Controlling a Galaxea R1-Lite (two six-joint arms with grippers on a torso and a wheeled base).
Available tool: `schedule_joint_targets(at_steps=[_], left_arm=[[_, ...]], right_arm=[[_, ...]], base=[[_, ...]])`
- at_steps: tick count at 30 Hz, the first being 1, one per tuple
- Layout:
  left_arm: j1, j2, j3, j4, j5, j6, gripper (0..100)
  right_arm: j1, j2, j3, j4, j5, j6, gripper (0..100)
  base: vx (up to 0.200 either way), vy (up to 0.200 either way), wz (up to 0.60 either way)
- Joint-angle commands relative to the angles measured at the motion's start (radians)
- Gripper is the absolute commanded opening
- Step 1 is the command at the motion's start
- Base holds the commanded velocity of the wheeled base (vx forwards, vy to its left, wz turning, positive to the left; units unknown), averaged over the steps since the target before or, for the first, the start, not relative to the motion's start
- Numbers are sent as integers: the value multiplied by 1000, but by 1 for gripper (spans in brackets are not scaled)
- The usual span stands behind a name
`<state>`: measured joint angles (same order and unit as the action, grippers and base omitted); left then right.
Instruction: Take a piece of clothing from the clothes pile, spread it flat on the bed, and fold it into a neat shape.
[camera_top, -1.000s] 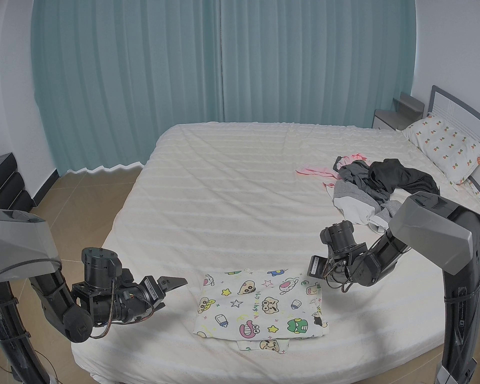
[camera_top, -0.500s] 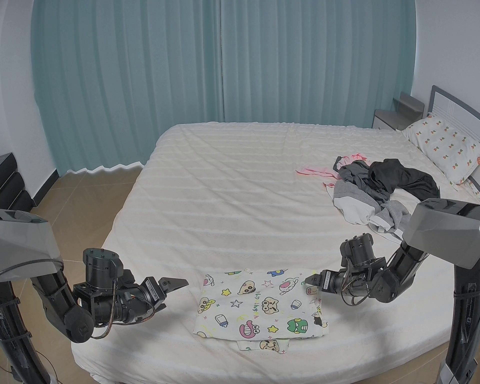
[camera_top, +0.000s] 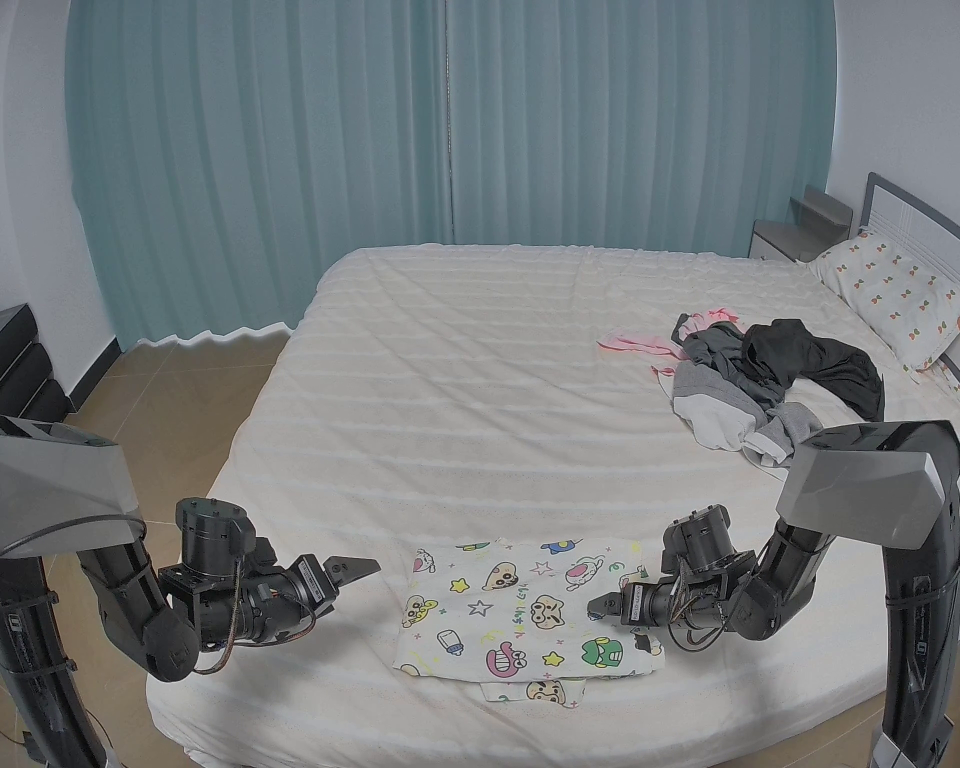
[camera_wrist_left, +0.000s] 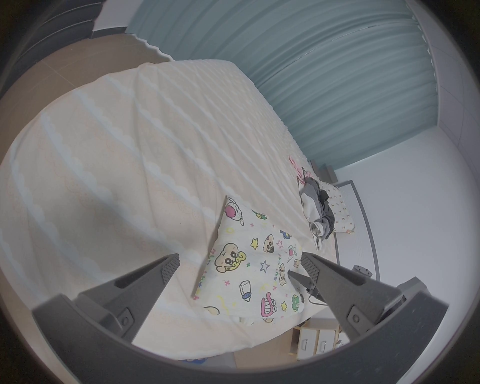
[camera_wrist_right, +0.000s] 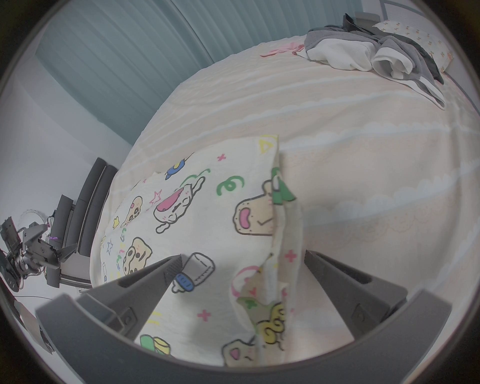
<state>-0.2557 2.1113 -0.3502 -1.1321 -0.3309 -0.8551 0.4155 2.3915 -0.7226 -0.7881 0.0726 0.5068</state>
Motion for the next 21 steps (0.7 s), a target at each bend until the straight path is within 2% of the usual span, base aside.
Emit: schedule_joint_targets(at_steps=[1, 4, 5, 6, 12, 13, 17, 21], left_arm=[[0, 22, -1, 2, 1, 5, 100], [-8, 38, -1, 3, 3, 39, 100], [-17, 69, -9, 3, 4, 100, 100], [-25, 81, -13, 6, 6, 123, 100], [-91, 134, -52, 9, 42, 148, 100], [-126, 179, -110, 11, 85, 149, 100], [-160, 243, -216, 12, 154, 165, 100], [-171, 253, -291, 55, 151, 197, 100]], right_arm=[[2, 12, 3, 0, -2, 1, 100], [2, 12, 3, -3, -5, 2, 100], [2, 12, 9, -30, -4, 4, 100], [2, 12, 15, -46, -4, 4, 100], [0, 26, 35, -129, -5, 7, 100], [0, 28, 49, -140, -5, 18, 100], [3, 28, 55, -142, -4, 33, 100], [0, 29, 55, -143, -4, 38, 100]], base=[[0, 0, 0], [0, 0, 0], [0, 0, 0], [0, 0, 0], [0, 0, 0], [0, 0, 0], [0, 0, 0], [0, 0, 0]])
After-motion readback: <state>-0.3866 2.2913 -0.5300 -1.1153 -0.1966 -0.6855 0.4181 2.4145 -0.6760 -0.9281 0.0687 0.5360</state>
